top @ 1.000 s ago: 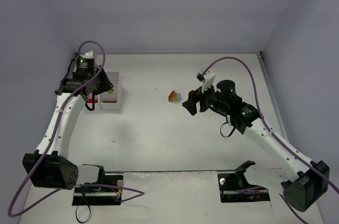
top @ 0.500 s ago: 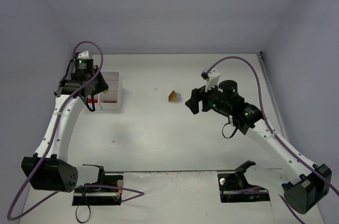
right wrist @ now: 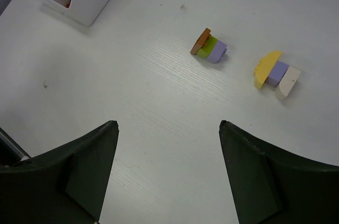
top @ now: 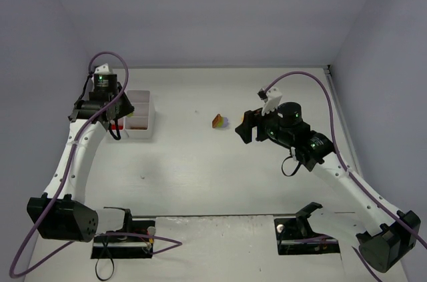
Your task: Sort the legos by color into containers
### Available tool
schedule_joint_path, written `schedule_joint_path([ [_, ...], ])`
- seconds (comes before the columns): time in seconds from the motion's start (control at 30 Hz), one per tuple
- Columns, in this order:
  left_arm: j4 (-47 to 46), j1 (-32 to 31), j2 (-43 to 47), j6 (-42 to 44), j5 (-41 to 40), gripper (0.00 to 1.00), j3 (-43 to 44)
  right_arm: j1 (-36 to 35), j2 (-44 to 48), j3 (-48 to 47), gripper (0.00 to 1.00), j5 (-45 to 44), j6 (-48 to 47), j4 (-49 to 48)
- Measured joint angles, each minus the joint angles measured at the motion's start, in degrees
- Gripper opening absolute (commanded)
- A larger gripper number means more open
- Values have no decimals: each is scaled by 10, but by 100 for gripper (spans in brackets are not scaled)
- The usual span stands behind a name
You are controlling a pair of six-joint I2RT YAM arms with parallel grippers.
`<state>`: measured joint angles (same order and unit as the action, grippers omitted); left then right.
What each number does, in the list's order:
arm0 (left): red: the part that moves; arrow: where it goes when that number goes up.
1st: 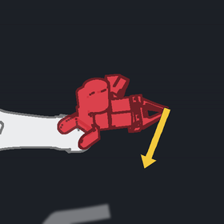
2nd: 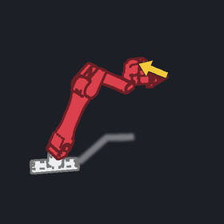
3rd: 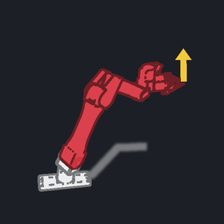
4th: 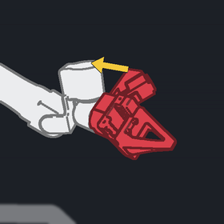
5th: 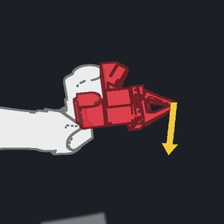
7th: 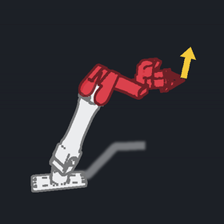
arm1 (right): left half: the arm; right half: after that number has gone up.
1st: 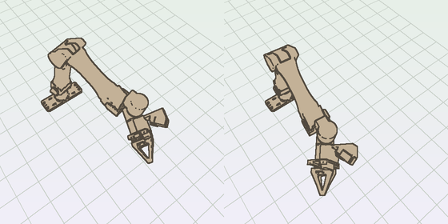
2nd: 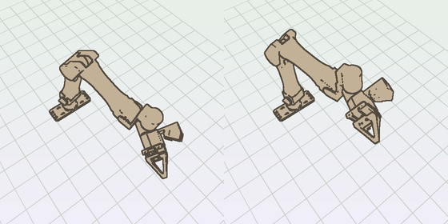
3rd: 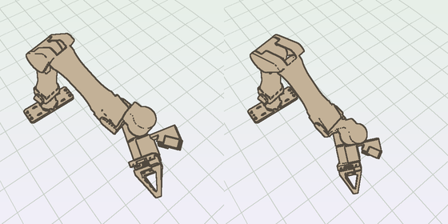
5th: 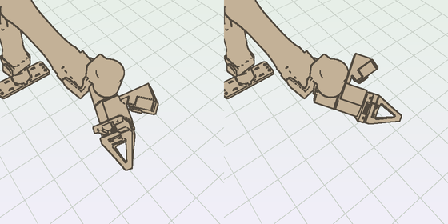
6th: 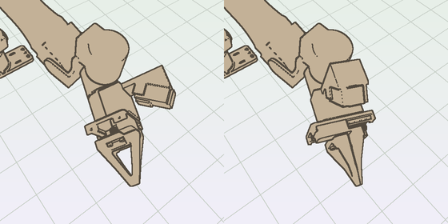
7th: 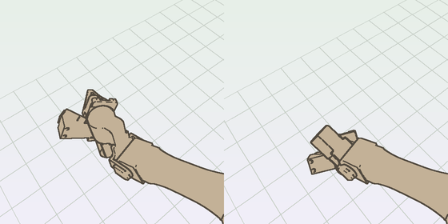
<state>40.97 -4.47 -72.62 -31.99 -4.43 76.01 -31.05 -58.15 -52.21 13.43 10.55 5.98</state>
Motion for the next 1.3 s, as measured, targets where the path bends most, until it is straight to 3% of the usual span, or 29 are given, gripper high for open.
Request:
schedule_joint_path([
  [0.7, 7, 35, -12, -5, -82, 0, 0, 0, 6, 0, 75, -6, 0, 16],
  [1.3, -85, 102, -196, -33, -91, 0, 30, 0, 6, 0, 75, -7, -12, 16],
])
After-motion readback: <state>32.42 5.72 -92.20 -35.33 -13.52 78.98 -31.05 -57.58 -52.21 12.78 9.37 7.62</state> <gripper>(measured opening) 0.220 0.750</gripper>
